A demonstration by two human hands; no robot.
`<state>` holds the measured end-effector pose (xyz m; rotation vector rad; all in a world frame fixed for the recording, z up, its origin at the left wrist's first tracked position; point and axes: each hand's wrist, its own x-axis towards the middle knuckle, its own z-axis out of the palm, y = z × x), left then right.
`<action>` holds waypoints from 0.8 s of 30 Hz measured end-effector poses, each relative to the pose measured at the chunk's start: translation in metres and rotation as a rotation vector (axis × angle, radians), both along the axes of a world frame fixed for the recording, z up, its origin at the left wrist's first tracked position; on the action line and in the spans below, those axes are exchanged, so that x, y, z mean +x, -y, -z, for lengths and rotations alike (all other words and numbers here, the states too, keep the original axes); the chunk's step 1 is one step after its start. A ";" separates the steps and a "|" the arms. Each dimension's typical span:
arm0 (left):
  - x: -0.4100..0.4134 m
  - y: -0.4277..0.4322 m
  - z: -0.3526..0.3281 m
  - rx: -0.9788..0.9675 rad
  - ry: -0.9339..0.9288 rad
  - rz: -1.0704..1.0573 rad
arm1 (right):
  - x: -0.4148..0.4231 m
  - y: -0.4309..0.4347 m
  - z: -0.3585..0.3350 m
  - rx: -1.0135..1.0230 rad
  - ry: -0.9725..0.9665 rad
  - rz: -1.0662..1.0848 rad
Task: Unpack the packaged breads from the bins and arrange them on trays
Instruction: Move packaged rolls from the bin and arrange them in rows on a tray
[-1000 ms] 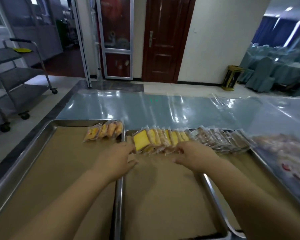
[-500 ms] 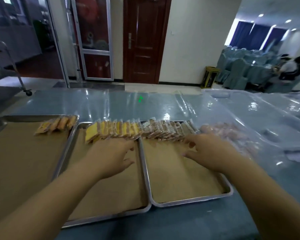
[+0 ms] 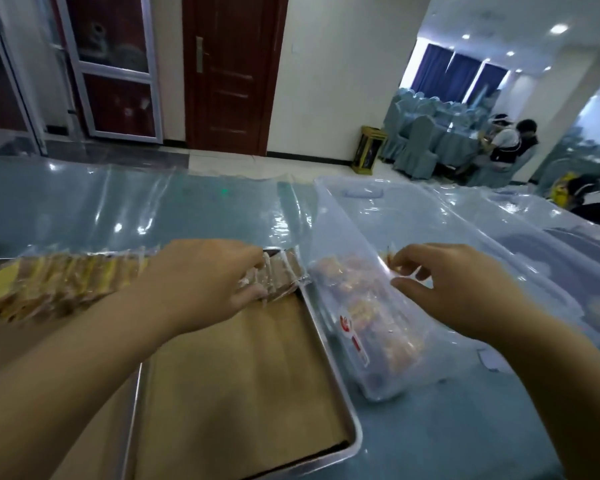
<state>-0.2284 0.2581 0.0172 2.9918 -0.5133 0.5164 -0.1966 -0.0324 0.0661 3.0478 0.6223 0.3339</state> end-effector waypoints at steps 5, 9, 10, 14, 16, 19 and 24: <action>0.060 0.061 -0.010 0.026 -0.002 0.092 | 0.052 0.053 0.003 -0.101 -0.063 0.041; 0.097 0.112 -0.022 0.082 0.023 0.213 | 0.080 0.092 0.009 -0.168 -0.106 0.043; 0.104 0.125 -0.024 0.098 0.029 0.249 | 0.086 0.101 0.012 -0.195 -0.121 0.041; 0.130 0.177 -0.023 0.189 0.059 0.371 | 0.118 0.136 0.023 -0.299 -0.226 -0.009; 0.142 0.200 -0.017 0.240 0.011 0.404 | 0.137 0.150 0.030 -0.351 -0.314 -0.052; 0.160 0.228 -0.003 0.351 -0.090 0.383 | 0.167 0.167 0.044 -0.418 -0.438 -0.139; 0.184 0.263 0.024 0.416 -0.348 0.220 | 0.209 0.174 0.079 -0.571 -0.516 -0.362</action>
